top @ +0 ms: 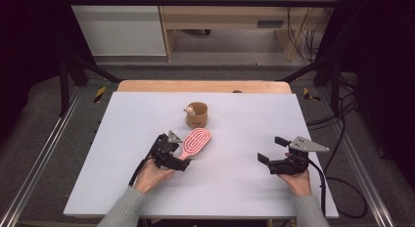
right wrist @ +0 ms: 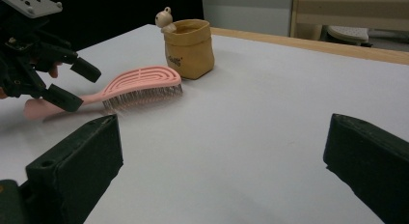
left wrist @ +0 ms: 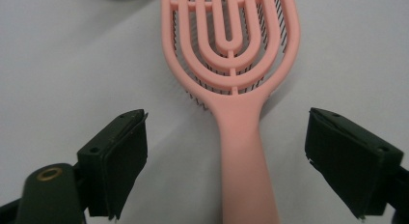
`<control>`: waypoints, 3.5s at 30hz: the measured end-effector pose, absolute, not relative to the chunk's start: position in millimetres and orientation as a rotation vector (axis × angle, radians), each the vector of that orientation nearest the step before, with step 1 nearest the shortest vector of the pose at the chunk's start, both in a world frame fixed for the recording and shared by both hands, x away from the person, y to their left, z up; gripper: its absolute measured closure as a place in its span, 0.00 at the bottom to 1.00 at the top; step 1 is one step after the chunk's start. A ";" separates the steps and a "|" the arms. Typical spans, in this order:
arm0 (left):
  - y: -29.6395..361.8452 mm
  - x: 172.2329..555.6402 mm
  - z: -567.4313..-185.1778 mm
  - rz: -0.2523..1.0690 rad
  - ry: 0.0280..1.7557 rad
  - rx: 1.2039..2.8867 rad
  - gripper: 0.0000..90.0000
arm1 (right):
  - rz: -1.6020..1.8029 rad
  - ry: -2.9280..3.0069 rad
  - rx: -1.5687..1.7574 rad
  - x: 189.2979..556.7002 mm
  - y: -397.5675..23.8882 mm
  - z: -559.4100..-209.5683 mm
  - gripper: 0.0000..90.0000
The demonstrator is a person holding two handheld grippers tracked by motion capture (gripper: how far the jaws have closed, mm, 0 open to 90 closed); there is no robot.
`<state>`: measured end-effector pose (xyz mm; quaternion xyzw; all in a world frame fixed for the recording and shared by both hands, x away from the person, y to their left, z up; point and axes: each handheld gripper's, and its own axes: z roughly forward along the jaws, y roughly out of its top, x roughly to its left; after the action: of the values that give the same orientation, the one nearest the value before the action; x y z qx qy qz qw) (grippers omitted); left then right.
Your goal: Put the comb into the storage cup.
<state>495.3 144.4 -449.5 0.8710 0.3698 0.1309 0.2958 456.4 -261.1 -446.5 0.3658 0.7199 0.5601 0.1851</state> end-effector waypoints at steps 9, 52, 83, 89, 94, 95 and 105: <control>139.7 495.8 -450.5 0.334 0.981 2.356 0.33 | 1.580 2.027 1.032 456.3 -261.3 -446.4 0.01; 135.1 497.5 -455.9 0.282 1.016 2.399 0.76 | 1.578 2.023 1.040 456.5 -262.2 -446.2 0.01; 136.8 493.4 -451.1 0.312 0.992 2.376 0.77 | 1.579 2.026 1.045 457.1 -262.6 -446.3 0.01; 136.6 490.3 -446.0 0.332 0.969 2.358 0.77 | 1.578 2.022 1.047 457.0 -262.8 -446.1 0.01; 137.6 486.9 -439.4 0.349 0.953 2.326 0.77 | 1.580 2.020 1.046 456.9 -262.7 -446.0 0.01; 137.6 486.9 -439.4 0.349 0.953 2.326 0.77 | 1.580 2.020 1.046 456.9 -262.7 -446.0 0.01; 139.4 482.3 -430.7 0.385 0.930 2.289 0.77 | 1.584 2.021 1.046 456.7 -262.7 -445.8 0.01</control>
<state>482.3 139.4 -430.7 0.8687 0.3531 0.1462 0.3150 456.7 -262.7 -445.8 0.3707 0.7165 0.5617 0.1833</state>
